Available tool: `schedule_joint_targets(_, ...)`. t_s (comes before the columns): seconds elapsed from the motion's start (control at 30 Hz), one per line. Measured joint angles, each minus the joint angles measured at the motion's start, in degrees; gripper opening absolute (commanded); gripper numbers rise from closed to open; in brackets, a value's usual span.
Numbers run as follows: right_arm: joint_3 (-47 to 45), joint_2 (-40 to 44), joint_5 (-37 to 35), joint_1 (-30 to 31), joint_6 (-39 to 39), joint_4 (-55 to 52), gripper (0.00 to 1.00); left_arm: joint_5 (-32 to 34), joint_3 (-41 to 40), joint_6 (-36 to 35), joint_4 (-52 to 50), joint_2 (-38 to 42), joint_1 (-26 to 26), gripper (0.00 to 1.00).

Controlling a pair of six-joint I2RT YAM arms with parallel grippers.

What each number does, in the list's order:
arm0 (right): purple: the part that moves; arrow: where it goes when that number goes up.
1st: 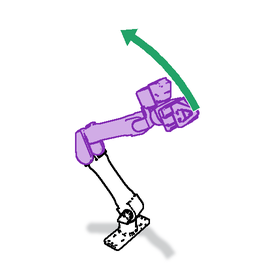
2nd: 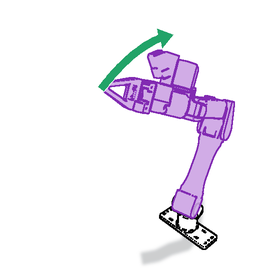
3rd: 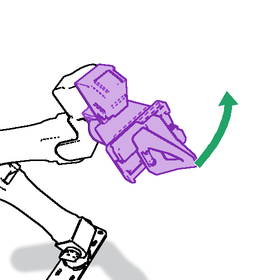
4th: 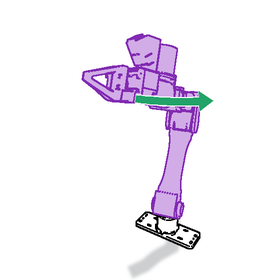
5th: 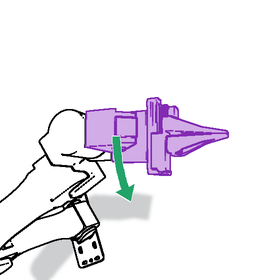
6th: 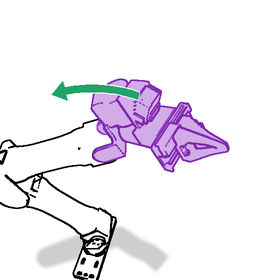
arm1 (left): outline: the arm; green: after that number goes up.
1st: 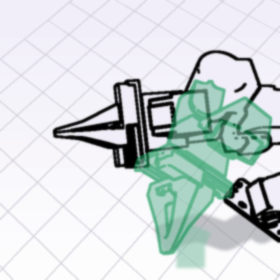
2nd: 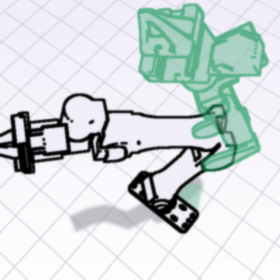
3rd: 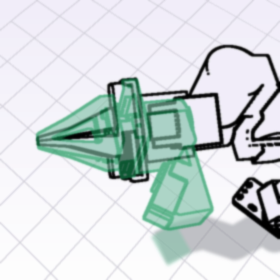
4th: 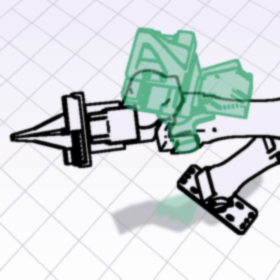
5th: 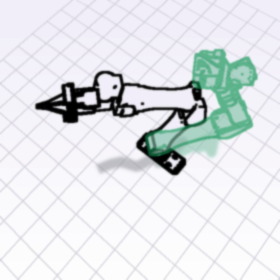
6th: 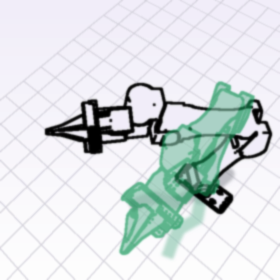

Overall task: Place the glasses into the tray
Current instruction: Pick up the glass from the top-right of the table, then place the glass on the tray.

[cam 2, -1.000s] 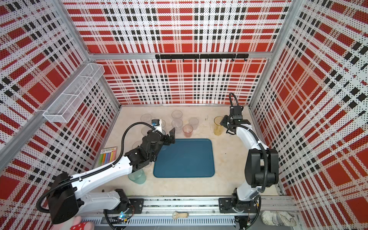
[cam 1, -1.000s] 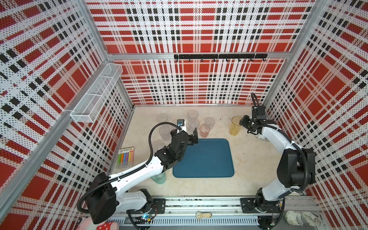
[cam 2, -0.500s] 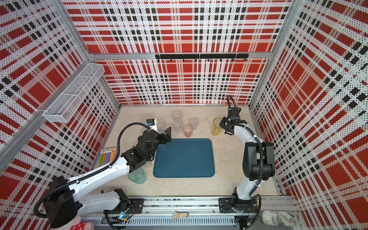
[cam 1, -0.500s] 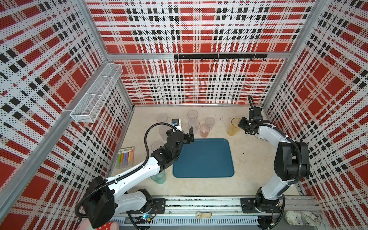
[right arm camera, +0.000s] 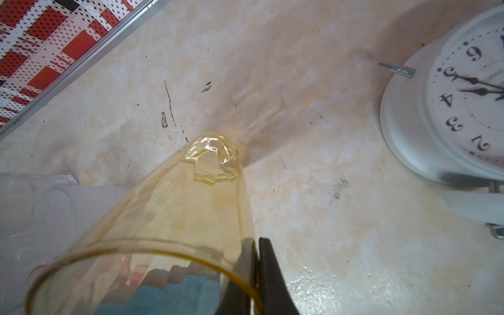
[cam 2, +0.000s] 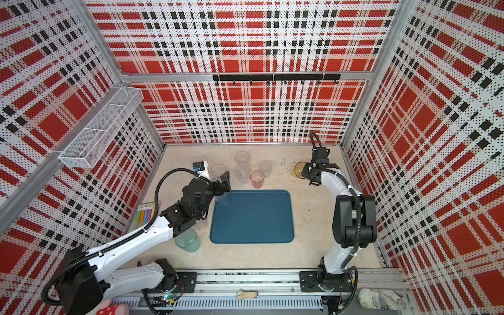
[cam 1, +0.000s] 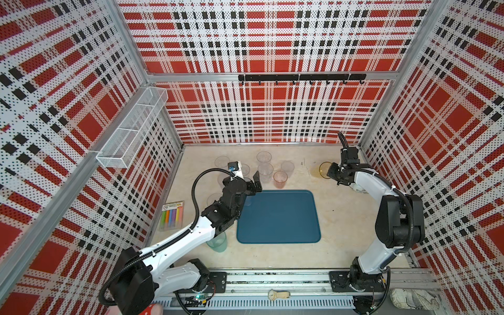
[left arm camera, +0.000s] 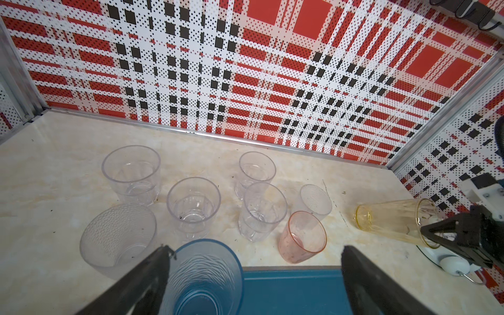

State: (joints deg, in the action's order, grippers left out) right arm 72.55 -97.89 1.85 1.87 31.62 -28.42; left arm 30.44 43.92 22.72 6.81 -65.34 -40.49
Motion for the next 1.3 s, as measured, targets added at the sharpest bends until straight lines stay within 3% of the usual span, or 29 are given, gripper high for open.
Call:
schedule_joint_targets(0.2,6.95,3.02,-7.41,6.05,-5.16,-9.49,0.00,-0.11,-0.92,0.20,-0.92,2.91,2.99,0.99)
schedule_joint_targets(0.5,18.08,4.90,-16.55,24.83,-11.08,-28.83,0.00,-3.26,-1.18,0.66,-2.80,6.73,12.55,0.98)
schedule_joint_targets(0.77,26.84,-2.32,-15.26,42.23,-11.15,-42.73,0.00,-5.60,-3.39,1.40,-4.04,8.15,14.88,0.97)
schedule_joint_targets(1.0,28.96,-9.07,-8.15,47.56,-10.51,-42.38,0.00,-6.08,-6.08,2.23,-5.60,10.71,15.02,0.97)
schedule_joint_targets(1.2,30.80,-13.68,-4.87,48.52,-9.64,-40.85,0.00,-6.14,-6.84,2.78,-5.70,12.02,15.04,0.97)
schedule_joint_targets(1.3,33.16,-15.15,-4.57,48.85,-9.44,-40.28,0.05,-6.23,-7.30,2.86,-5.73,12.04,15.04,0.97)
